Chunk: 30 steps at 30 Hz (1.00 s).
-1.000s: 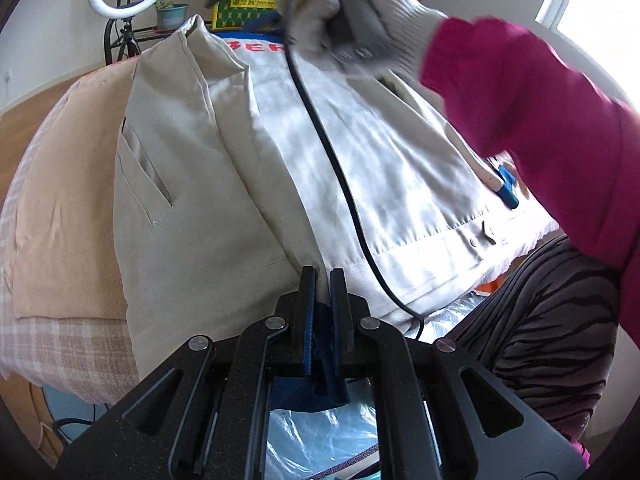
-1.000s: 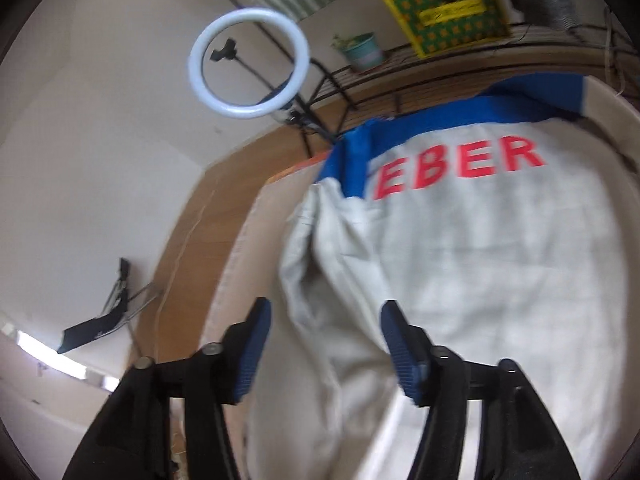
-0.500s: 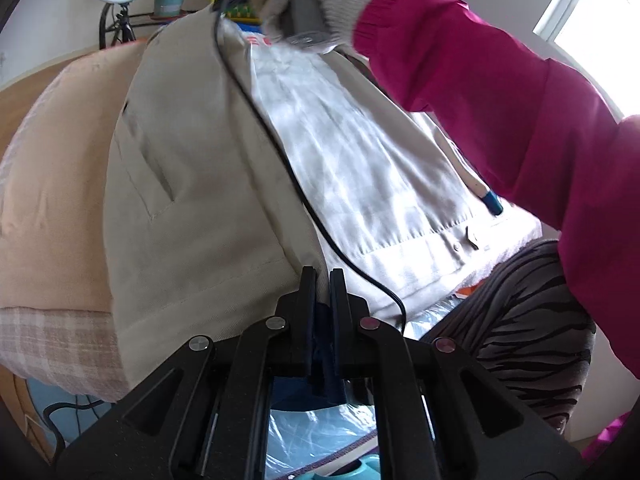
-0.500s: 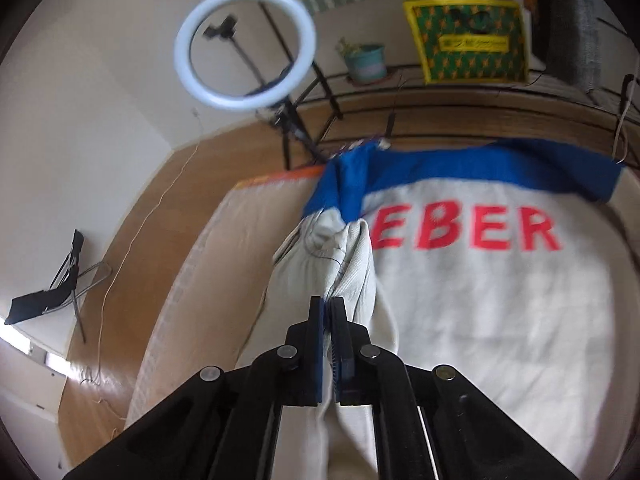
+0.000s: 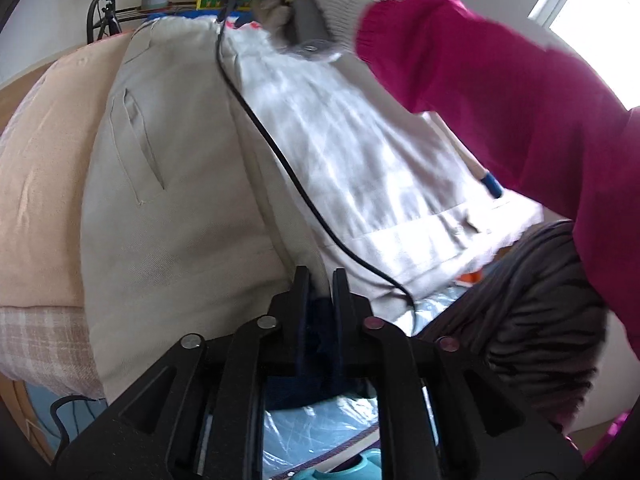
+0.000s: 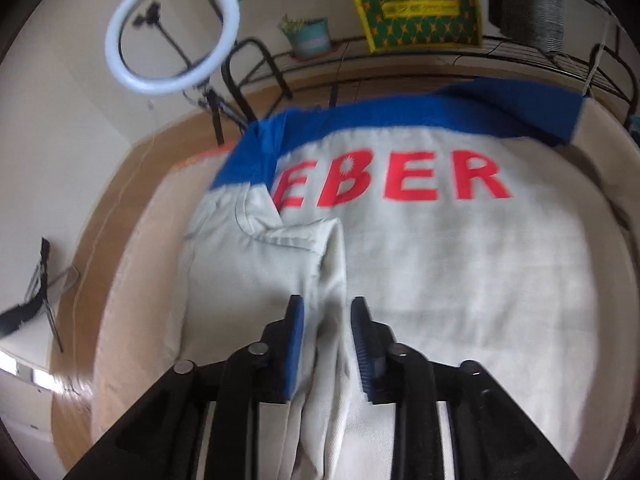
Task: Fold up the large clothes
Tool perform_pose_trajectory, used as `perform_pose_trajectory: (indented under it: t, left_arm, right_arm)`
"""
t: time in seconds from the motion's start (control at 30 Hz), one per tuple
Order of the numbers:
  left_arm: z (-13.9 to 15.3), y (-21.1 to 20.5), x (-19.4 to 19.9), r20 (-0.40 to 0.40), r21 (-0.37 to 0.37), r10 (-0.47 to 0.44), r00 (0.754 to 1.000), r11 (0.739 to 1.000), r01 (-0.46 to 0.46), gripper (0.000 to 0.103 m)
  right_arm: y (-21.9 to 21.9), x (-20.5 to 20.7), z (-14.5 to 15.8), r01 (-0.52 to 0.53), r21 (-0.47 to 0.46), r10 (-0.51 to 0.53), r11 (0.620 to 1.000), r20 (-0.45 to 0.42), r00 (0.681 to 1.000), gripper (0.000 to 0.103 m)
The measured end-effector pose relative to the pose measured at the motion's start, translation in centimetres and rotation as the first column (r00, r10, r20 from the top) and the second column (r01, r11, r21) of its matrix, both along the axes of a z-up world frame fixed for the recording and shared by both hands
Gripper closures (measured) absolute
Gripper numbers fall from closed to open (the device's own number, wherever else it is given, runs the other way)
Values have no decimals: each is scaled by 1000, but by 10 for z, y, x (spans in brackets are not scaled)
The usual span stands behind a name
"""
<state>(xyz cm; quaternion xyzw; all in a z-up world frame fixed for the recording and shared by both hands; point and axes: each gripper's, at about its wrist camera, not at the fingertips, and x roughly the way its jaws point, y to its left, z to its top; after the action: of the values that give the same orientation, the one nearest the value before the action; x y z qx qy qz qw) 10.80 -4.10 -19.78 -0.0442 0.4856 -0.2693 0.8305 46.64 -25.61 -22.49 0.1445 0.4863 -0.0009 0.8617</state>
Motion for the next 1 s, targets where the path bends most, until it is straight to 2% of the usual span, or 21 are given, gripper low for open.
perform_pose_trajectory:
  t: [0.1,0.23,0.37,0.47,0.57,0.67,0.8,0.9,1.0]
  left_arm:
    - [13,11,-17,1,-71,-31,1000,997,31,94]
    - [34,28,-48,79,-52,-33,996,998,37,94]
    - [52,57,-55,118,-42,46,992,998,-42,94]
    - [55,74,-41,116,-19,123,986,992,-121,94]
    - [48,93,-15,60,-36,194,979,981,-193,94]
    - [26,100,10,-11,-13,229,973,973,-229,94]
    - [-8,87,23,-99,43,197,975,980,-193,94]
    - [-27,76,20,-99,112,186,978,978,-175,94]
    - [-28,74,19,-95,129,184,978,977,-171,94]
  right_arm:
    - [-16,-36,36,10,40,-13,999,69,998,75]
    - [-27,-88,77,-10,56,2,998,140,990,75]
    - [-21,-149,107,-61,40,52,997,192,980,75]
    - [-4,-197,113,-114,45,103,992,200,974,75]
    - [23,-238,101,-171,45,161,984,174,972,75]
    - [58,-271,73,-248,22,243,969,128,962,75]
    - [96,-286,18,-327,-26,328,945,23,945,75]
    - [108,-288,-12,-354,-3,354,935,-28,935,75]
    - [116,-291,-41,-377,-46,373,925,-86,924,75]
